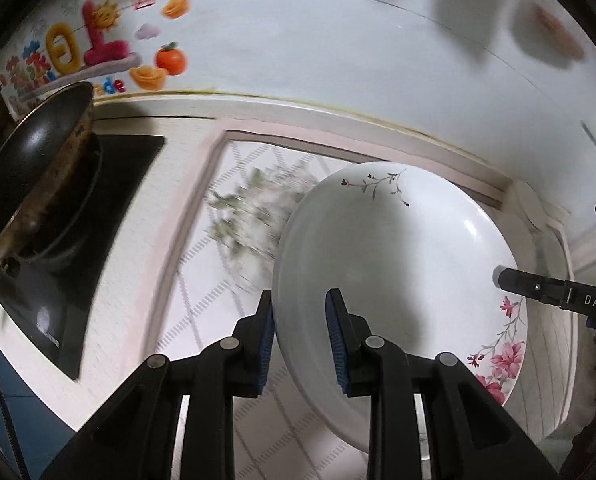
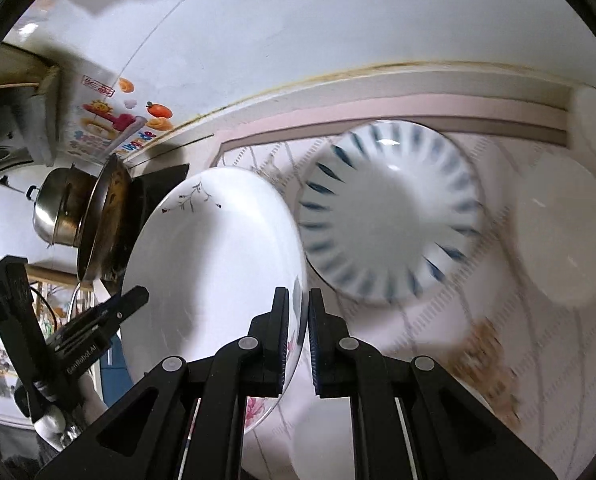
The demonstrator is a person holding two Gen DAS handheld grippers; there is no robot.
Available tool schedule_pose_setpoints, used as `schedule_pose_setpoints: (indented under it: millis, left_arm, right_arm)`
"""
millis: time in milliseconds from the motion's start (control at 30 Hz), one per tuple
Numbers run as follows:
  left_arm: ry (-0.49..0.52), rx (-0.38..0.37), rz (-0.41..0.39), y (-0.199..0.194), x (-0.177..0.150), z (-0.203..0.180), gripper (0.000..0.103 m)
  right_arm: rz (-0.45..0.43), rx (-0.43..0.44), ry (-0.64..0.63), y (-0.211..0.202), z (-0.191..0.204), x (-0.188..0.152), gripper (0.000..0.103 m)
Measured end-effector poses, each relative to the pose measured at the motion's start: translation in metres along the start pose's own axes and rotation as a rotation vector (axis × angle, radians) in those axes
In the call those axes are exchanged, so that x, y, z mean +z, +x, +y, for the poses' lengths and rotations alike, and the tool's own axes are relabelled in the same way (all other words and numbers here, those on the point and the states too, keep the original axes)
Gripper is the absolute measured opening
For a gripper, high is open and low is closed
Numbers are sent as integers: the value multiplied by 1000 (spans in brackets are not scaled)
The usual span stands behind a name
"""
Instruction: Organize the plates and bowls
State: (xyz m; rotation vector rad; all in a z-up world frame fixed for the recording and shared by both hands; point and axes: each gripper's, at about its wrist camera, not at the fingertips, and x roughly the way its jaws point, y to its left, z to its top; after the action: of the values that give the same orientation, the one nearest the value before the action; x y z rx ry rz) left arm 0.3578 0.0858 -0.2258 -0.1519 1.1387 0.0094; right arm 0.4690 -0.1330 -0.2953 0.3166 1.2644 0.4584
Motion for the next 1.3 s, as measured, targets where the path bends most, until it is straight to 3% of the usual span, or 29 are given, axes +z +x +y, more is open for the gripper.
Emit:
schedule_pose_setpoints:
  millis: [300,633,900,1200,1300]
  left_arm:
    - [84,-27,59,3,-55,-67,23]
    - [136,-9,162,32,-93,-102,23]
    - [152,32,218,49,-107,-108,23]
    - [179,79,225,56,-108,-114,22]
    - [207,55,201,51,-107,-123,14]
  right_arm:
    - [-35,-50,17,-72,-67,-79,11]
    - [10,-61,94,-69,-131,-132,11]
    - [48,-73,101,-53,-151,-156,11]
    - [71,-86,88,-41,-155,-158,11]
    - [77,-97,72,-38,-153,-157,11]
